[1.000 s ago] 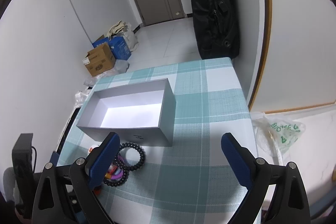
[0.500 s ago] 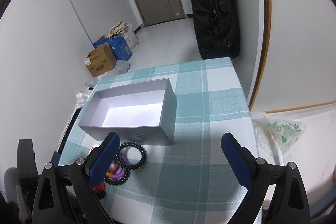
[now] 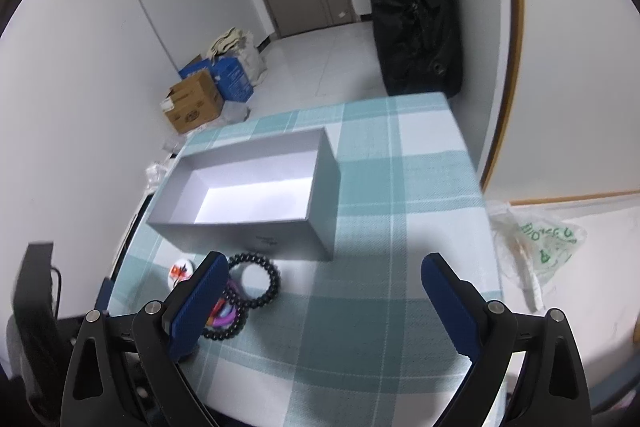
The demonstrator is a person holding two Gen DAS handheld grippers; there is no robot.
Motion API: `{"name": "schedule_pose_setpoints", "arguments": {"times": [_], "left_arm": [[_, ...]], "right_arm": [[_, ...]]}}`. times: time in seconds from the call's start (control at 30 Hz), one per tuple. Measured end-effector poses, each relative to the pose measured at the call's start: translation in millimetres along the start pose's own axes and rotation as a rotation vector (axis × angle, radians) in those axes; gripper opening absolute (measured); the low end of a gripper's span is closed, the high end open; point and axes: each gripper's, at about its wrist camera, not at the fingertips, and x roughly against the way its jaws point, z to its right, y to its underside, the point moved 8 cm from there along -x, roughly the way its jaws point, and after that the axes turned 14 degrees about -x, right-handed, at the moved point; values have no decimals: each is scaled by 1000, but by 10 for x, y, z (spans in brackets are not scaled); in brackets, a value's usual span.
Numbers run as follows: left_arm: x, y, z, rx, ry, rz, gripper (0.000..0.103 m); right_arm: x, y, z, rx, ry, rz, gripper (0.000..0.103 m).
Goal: Organize jewelry
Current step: 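Reach the left gripper down to the red round badge and grasp it, then carry the red badge to the box while the right gripper grasps a black bracelet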
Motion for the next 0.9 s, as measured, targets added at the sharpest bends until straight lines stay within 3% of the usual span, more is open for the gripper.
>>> {"name": "schedule_pose_setpoints", "arguments": {"times": [0.2,0.27,0.4,0.53,0.63,0.9], "left_arm": [[205,-88,-255,123,49,71,37],[218,-127,-260,146,62,90,37],[302,-260,-321,182,83,138,37],[371,-338,-382,204,98,185,38],[391,-366,-438,223,114,200,37],[430,-438,-473,225,136,219,38]], "right_arm": [[-214,266,-205,16,-102,-147,94],[-296,364,-288,44,-116,-189,87],[-424,403,-292,37,-101,-214,82],[-531,442,-306,7,-128,-256,61],[-604,460,-393,37,-132,-253,59],[-713,431,-668,144,-141,-236,39]]}}
